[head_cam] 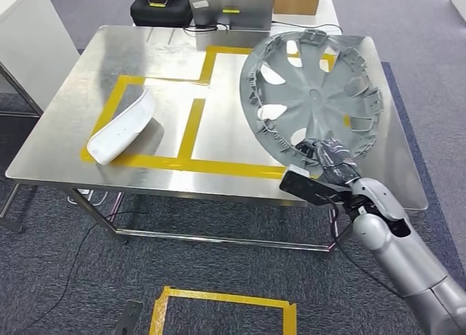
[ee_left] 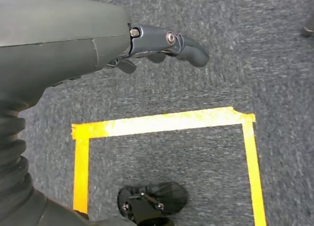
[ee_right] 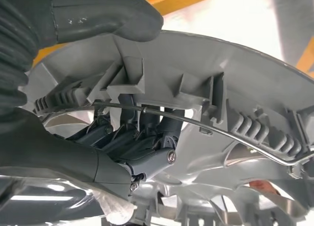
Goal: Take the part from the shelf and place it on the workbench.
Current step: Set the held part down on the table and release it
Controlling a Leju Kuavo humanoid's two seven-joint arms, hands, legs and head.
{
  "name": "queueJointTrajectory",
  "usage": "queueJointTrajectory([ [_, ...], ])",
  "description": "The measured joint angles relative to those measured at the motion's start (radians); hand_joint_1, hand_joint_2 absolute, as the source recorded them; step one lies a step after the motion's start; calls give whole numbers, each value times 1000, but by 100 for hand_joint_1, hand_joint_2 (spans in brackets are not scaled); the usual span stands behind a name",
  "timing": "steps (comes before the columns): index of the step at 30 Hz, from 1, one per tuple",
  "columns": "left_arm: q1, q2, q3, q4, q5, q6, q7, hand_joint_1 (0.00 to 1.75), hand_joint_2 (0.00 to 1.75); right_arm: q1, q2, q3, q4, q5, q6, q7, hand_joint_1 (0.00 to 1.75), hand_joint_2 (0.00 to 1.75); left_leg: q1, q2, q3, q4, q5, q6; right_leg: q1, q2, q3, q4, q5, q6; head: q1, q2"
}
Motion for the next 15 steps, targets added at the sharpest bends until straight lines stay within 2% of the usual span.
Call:
queueJointTrajectory([
  [2, -2, -1, -6, 0, -7, -4, 5, 0, 175, -14, 29, 7, 40, 9, -13, 21, 175, 175, 4, 0, 6, -11, 5, 7, -1, -2, -10, 13, -13, 9, 1, 0],
  [3, -4, -2, -9, 0, -11, -8, 7, 0, 175, -23, 43, 9, 62, 12, -20, 30, 175, 175, 7, 0, 10, -16, 8, 11, -1, -3, -26, 45, -31, 12, 3, 0],
  [6, -9, -6, -22, 0, -20, -15, 13, 0, 175, -44, 80, 10, 132, 24, -50, 44, 175, 175, 7, 0, 11, -18, 8, 18, -2, -3, -123, 235, -108, 20, 4, 0],
  [7, -9, -8, -26, 0, -22, -15, 15, 0, 175, -48, 92, 10, 153, 30, -60, 48, 175, 175, 7, 0, 12, -17, 7, 18, -3, -3, -149, 279, -116, 22, 4, 0],
  [8, -9, -9, -28, 0, -23, -16, 16, 0, 175, -52, 102, 10, 173, 36, -67, 52, 175, 175, 8, 0, 14, -16, 5, 18, -4, -4, -156, 285, -104, 24, 4, 0],
  [9, -10, -10, -30, 0, -24, -16, 17, 0, 175, -57, 113, 10, 192, 42, -71, 56, 175, 175, 9, 0, 15, -15, 3, 16, -5, -5, -142, 247, -73, 26, 4, 0],
  [10, -10, -11, -32, 0, -25, -17, 18, 0, 175, -65, 122, 10, 211, 50, -72, 60, 175, 175, 10, 0, 17, -12, -1, 13, -8, -6, -112, 179, -33, 27, 4, 0],
  [12, -13, -12, -36, 0, -28, -19, 18, 0, 175, -85, 140, 10, 251, 63, -77, 67, 175, 175, 7, -1, 15, -2, -8, 4, -9, -7, -48, 55, 13, 26, 4, 0],
  [13, -15, -11, -39, 0, -30, -22, 18, 0, 175, -95, 150, 8, 272, 66, -82, 71, 175, 175, 6, -1, 13, 2, -10, -1, -8, -7, -31, 24, 17, 23, 4, 0],
  [15, -15, -11, -47, 0, -34, -27, 21, 0, 175, -109, 171, 2, 316, 68, -96, 84, 175, 175, 5, -1, 9, 5, -9, -7, -5, -5, -26, 13, 13, 12, 3, 0],
])
